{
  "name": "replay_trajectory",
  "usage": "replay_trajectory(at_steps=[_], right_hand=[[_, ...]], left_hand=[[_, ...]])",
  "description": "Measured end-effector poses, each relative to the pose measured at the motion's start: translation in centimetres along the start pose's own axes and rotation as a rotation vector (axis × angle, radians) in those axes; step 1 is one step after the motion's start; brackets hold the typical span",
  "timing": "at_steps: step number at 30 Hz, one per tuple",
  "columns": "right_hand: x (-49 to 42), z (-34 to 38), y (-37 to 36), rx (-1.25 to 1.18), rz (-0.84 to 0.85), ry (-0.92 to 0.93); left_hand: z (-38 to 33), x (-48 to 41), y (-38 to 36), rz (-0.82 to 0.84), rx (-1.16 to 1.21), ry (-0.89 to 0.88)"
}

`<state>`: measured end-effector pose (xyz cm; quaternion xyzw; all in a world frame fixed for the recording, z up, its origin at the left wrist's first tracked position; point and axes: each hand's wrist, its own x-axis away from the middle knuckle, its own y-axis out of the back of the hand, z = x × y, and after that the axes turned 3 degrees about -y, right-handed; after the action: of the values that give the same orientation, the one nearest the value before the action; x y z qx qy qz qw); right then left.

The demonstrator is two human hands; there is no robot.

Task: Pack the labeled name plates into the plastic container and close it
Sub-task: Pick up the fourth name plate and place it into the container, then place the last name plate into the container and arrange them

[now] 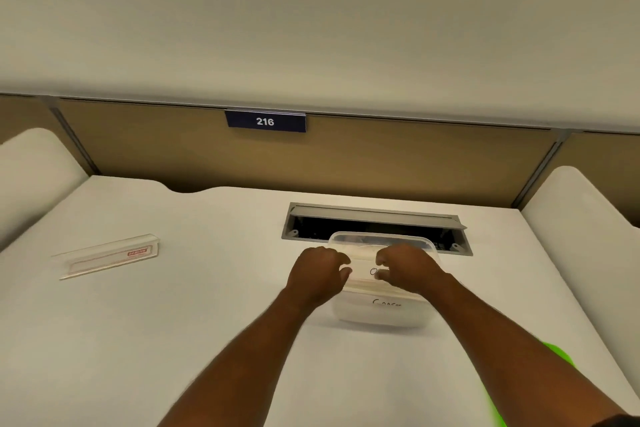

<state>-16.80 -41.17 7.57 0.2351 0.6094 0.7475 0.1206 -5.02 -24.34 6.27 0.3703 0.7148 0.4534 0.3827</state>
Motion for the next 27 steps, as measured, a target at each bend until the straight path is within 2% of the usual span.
replay_trajectory(at_steps=[5,8,13,18,22,27], right_hand=[[-1.7,6.5,1.8,-0.037,-0.27,0.045],[-3.3,12.5,2.1,-0.111,-0.353,0.086],[-6.2,23.2,0.5,-0.219,-0.273,0.215],[-9.9,31.9,-2.5,-0.285,-0.173,0.261],[-12.7,37.0,-4.7,-0.35,-0.112,0.266],[-16.2,40.9,-7.6,-0.386,-0.057,0.237]], left_hand=[[4.0,2.7,3.9,-0.134,-0.065,0.034],[8.5,4.7,6.3,-0.134,-0.142,0.106],[17.4,8.5,9.4,-0.113,-0.249,0.267],[26.1,11.7,11.8,-0.093,-0.327,0.383],[31.1,13.0,12.8,-0.138,-0.296,0.508],[35.4,12.9,11.8,-0.081,-0.301,0.557]])
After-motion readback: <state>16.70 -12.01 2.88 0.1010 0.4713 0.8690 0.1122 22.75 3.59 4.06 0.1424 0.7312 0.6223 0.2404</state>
